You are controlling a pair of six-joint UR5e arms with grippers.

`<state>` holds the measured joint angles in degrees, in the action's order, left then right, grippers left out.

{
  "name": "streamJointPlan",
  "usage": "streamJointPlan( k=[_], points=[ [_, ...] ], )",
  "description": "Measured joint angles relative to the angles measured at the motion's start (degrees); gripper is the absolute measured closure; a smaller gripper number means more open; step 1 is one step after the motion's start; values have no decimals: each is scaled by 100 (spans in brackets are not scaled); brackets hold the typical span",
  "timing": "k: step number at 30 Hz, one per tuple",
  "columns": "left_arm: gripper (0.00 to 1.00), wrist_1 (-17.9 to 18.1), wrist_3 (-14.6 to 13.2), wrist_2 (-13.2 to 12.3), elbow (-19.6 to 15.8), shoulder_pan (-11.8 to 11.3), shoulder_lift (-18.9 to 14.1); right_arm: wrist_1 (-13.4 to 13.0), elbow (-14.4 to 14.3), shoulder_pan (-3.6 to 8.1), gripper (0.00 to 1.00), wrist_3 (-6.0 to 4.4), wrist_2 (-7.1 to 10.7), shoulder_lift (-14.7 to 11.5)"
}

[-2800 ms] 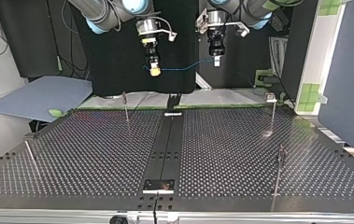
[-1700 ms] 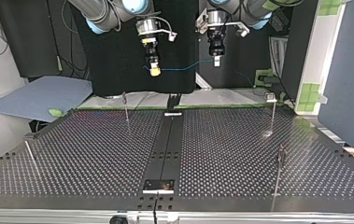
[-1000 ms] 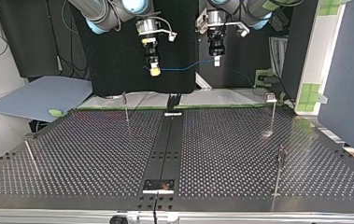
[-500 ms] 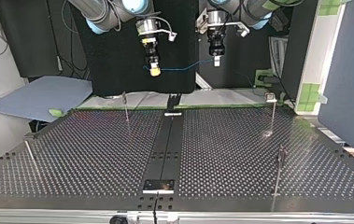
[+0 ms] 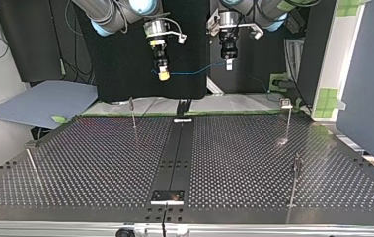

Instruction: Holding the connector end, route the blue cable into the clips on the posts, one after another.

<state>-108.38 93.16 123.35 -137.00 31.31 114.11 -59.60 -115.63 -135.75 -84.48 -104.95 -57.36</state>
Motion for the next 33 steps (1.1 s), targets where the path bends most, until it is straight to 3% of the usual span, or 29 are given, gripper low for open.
streamJointPlan(
  k=[14, 24, 33],
  points=[
    [100, -55, -17, 4, -4, -3, 57, 35, 22, -23, 100, 4, -16, 22],
    [100, -481, -18, 9, -9, -9, 487, 493, 95, -498, 100, 9, -138, 548],
    [100, -518, -18, 9, -9, -9, 526, 544, 97, -561, 100, 9, -141, 760]
  ],
)
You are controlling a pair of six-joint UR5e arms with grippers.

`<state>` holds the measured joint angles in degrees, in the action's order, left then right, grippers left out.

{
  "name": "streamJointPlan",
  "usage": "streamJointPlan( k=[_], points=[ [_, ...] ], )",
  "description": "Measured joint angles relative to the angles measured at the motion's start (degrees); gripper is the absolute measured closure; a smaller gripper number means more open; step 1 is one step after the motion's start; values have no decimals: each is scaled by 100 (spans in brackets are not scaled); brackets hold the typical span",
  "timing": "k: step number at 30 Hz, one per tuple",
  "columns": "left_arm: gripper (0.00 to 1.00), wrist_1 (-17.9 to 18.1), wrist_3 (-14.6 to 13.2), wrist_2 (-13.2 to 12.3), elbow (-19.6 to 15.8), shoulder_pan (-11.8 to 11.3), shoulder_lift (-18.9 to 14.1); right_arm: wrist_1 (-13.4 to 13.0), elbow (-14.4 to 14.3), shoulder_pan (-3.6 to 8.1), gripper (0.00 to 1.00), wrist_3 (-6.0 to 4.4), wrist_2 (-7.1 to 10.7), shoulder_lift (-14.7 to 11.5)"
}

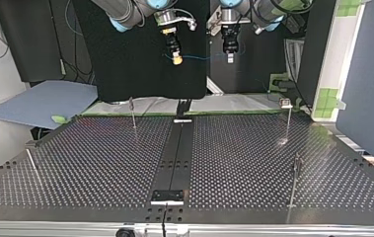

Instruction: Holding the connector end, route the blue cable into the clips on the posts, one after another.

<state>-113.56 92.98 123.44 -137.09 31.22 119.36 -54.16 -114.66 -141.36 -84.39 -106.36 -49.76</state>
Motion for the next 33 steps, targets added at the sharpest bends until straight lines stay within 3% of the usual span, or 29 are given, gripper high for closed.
streamJointPlan(
  k=[29, 33],
  points=[
    [100, -11, -10, 10, 0, 10, -8, 2, 1, -1, 100, 1, -1, 5],
    [100, -109, -62, 109, 4, 108, -106, 90, 89, 84, 100, 70, -90, -83]
  ],
)
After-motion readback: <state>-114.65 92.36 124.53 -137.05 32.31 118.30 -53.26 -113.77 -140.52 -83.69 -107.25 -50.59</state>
